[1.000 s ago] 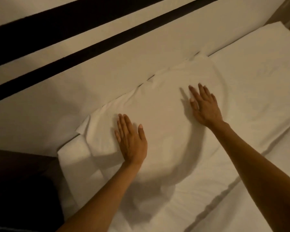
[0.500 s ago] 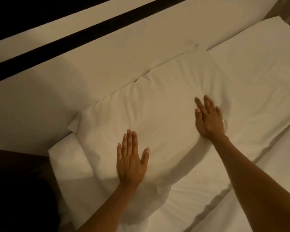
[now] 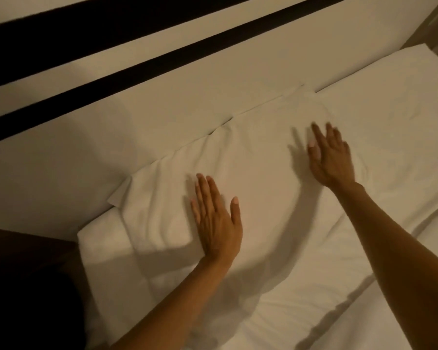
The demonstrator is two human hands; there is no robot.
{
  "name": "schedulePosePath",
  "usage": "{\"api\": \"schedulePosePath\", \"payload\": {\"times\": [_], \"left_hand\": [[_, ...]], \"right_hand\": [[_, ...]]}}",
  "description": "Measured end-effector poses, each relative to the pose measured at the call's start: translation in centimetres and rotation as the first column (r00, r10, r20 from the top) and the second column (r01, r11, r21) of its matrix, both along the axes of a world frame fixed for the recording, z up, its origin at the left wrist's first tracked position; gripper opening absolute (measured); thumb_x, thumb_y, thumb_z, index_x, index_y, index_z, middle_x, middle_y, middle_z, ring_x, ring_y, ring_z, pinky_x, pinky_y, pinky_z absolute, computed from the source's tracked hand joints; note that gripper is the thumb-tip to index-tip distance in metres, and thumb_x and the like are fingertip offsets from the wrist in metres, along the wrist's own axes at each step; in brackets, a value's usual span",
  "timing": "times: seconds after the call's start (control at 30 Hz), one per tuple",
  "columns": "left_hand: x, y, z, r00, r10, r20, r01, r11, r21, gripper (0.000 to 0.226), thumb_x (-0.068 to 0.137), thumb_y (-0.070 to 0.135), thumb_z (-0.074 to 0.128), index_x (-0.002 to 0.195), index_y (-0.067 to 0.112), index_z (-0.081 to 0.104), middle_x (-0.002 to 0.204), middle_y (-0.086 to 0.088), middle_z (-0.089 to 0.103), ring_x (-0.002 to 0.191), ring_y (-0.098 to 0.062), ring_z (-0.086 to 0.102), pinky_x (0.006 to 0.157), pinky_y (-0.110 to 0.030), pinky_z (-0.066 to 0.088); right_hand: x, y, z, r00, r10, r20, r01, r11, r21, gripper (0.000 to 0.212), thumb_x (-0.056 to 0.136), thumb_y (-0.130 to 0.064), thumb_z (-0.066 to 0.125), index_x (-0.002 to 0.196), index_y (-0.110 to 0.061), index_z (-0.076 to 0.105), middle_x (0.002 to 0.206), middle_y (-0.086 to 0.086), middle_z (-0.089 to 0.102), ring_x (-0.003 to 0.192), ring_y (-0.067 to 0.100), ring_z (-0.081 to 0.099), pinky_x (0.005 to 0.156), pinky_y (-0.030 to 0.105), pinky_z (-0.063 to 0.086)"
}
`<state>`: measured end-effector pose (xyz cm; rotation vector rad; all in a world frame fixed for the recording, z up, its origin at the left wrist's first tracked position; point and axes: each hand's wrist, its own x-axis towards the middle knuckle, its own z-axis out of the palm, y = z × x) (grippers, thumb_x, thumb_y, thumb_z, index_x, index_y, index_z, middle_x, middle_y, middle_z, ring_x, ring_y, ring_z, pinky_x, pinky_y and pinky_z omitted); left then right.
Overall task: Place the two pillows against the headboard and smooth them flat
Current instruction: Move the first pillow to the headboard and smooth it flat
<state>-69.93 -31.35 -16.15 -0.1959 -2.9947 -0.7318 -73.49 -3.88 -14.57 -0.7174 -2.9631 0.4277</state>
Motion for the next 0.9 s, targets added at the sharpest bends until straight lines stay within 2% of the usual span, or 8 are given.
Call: {"api": "schedulePosePath", "payload": {"times": [0.07,0.17,0.3,0.37,0.63,0.8,0.9], "left_hand": [[-2.8,2.2,-0.2,1.000,0.004,0.029,-0.004,1.000,-0.005,0.064,0.102,0.040,0.027,0.150,0.009,-0.002,0.162,-0.008,-0.003,0.152,-0.022,0.000,0.122,-0.039,-0.001],[-6.4,3.3,-1.8,0.995,0.039,0.091,-0.033,0.997,-0.073,0.061,0.104,0.036,0.020,0.154,0.009,-0.002,0.165,-0.007,-0.005,0.153,-0.020,-0.005,0.122,-0.038,-0.007],[-8.4,1.3,-4.2,0.986,0.039,0.163,-0.018,0.992,-0.129,0.065,0.102,0.046,0.013,0.156,0.012,0.000,0.165,-0.004,-0.003,0.153,-0.018,-0.006,0.121,-0.037,-0.009],[-9.0,-0.1,-5.1,0.984,0.061,0.167,-0.034,0.986,-0.161,0.068,0.100,0.051,0.012,0.156,0.014,0.001,0.165,-0.003,-0.002,0.153,-0.018,-0.004,0.120,-0.036,-0.010],[-10.1,-5.8,-6.8,0.916,0.343,0.206,-0.316,0.936,-0.153,0.073,0.097,0.056,0.016,0.157,0.014,0.008,0.165,-0.001,0.006,0.153,-0.018,0.006,0.122,-0.044,0.000],[-10.0,-8.6,-5.7,0.879,0.384,0.283,-0.339,0.920,-0.197,0.072,0.099,0.052,0.015,0.156,0.010,0.005,0.166,-0.005,0.003,0.153,-0.017,0.000,0.122,-0.046,-0.004],[-8.9,-8.0,-3.5,0.909,0.358,0.215,-0.324,0.930,-0.176,0.067,0.102,0.044,0.020,0.155,0.005,0.006,0.165,-0.010,0.006,0.153,-0.021,0.004,0.123,-0.047,0.000]], "right_hand": [[-3.0,-3.0,0.0,0.993,0.119,-0.028,-0.119,0.992,-0.030,0.054,0.102,-0.045,0.018,0.155,-0.034,0.012,0.164,0.006,0.007,0.151,0.028,0.006,0.120,0.049,0.009],[-6.5,-7.2,-1.2,0.961,0.275,-0.010,-0.275,0.960,-0.046,0.052,0.102,-0.045,0.016,0.154,-0.036,0.012,0.165,0.004,0.005,0.152,0.025,0.002,0.121,0.048,0.006],[-8.5,-9.4,-4.4,0.934,0.344,0.100,-0.342,0.939,-0.032,0.053,0.101,-0.046,0.014,0.153,-0.039,0.019,0.164,0.000,0.007,0.152,0.020,0.003,0.121,0.044,0.002],[-9.2,-8.2,-5.5,0.940,0.314,0.136,-0.314,0.949,-0.018,0.054,0.099,-0.050,0.014,0.152,-0.041,0.020,0.164,0.000,0.009,0.152,0.019,0.004,0.121,0.043,0.002],[-10.2,-0.6,-6.2,0.977,0.100,0.190,-0.112,0.992,0.055,0.058,0.097,-0.053,0.009,0.153,-0.040,0.014,0.164,-0.002,0.008,0.152,0.019,0.004,0.121,0.042,-0.001],[-7.6,3.7,-4.2,0.965,-0.071,0.253,0.051,0.995,0.087,0.058,0.097,-0.052,0.010,0.154,-0.037,0.011,0.165,0.002,0.005,0.151,0.024,0.005,0.120,0.050,0.003],[-4.5,6.0,-2.2,0.948,-0.195,0.251,0.170,0.979,0.115,0.060,0.099,-0.050,0.010,0.155,-0.029,0.007,0.164,0.010,0.006,0.151,0.028,0.004,0.120,0.053,0.003]]}}
